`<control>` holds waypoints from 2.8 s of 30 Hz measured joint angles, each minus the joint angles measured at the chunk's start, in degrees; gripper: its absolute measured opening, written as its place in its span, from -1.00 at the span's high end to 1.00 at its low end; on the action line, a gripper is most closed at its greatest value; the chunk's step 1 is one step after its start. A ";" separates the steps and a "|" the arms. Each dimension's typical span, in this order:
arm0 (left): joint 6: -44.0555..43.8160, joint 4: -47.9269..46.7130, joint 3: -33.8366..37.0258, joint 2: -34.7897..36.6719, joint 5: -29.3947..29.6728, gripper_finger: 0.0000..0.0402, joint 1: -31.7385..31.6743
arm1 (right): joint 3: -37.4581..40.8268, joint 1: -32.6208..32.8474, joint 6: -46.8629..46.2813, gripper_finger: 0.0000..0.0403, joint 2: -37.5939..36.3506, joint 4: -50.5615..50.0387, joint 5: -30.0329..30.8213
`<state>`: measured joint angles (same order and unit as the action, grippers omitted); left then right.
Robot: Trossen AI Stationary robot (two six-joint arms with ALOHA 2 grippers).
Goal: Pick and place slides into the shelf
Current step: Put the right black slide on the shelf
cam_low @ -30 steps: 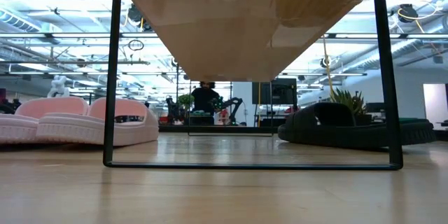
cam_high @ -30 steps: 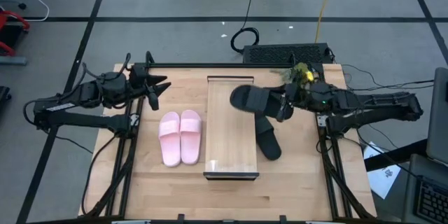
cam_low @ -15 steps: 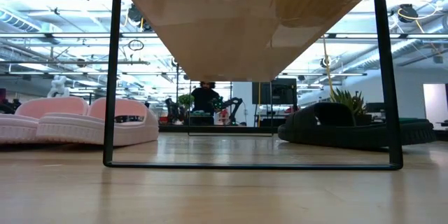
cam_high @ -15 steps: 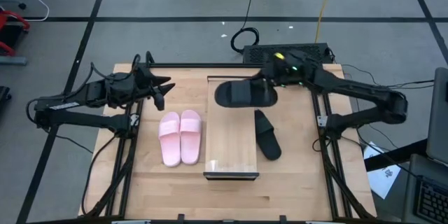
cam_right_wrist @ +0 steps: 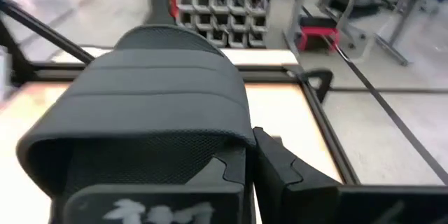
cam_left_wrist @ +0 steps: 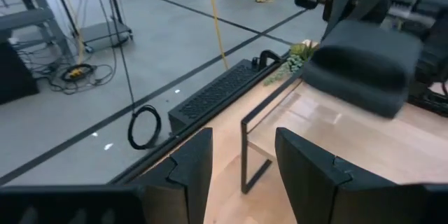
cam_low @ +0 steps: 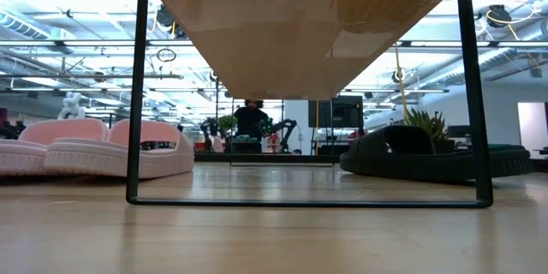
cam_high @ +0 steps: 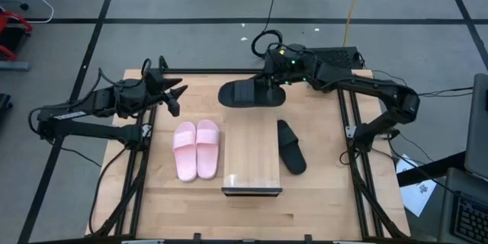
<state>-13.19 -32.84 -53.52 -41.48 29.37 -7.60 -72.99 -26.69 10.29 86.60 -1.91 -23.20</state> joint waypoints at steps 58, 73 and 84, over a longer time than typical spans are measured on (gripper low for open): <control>4.49 0.08 0.00 0.03 2.03 0.22 -4.07 | 0.15 -1.43 4.41 1.00 7.68 -3.45 6.78; 4.48 0.09 0.00 0.03 2.13 0.22 -4.07 | 0.16 -1.44 4.93 1.00 7.68 -3.15 8.18; 4.23 0.09 0.00 0.03 2.13 0.22 -4.07 | 1.48 -1.32 3.69 1.00 7.75 -1.68 8.18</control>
<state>-8.96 -32.75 -53.52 -41.45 31.51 -11.66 -71.51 -28.01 13.99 94.35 -3.59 -15.03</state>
